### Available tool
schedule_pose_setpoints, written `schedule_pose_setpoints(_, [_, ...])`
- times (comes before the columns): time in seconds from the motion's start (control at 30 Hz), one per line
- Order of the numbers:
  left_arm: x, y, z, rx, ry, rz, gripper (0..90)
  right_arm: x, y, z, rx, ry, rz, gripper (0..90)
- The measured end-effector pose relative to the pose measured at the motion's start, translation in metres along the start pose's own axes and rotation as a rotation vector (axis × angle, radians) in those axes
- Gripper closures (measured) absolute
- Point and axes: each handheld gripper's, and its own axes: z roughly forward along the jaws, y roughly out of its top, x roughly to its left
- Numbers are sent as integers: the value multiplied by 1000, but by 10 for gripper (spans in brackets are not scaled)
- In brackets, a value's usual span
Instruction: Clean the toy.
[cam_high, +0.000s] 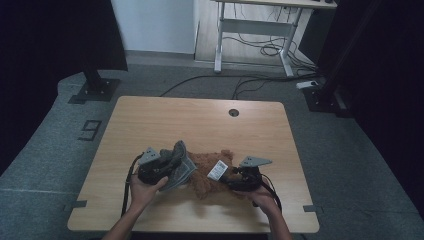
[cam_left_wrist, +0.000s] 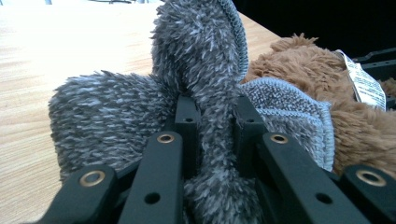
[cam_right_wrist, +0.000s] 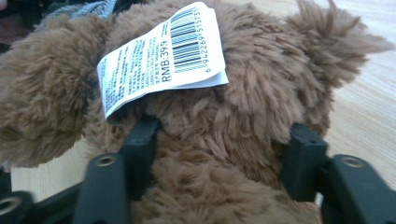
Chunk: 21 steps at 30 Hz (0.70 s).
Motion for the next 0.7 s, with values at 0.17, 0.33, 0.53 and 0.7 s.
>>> schedule_pose_setpoints(0.17, [0, 0, -1, -14, -7, -16, 762, 4, -2, -3, -37, -9, -50, 554])
schedule_pose_setpoints(0.33, [3, 8, 3, -19, -15, -35, 762, 7, 4, -7, -87, -46, -111, 634])
schedule_pose_setpoints(0.53, [10, 17, 16, -38, 4, -59, 762, 5, 17, -5, -148, -127, -187, 657])
schedule_pose_setpoints(0.7, [16, 30, 33, -39, 14, -70, 761, 1, 30, -2, -192, -228, -294, 657])
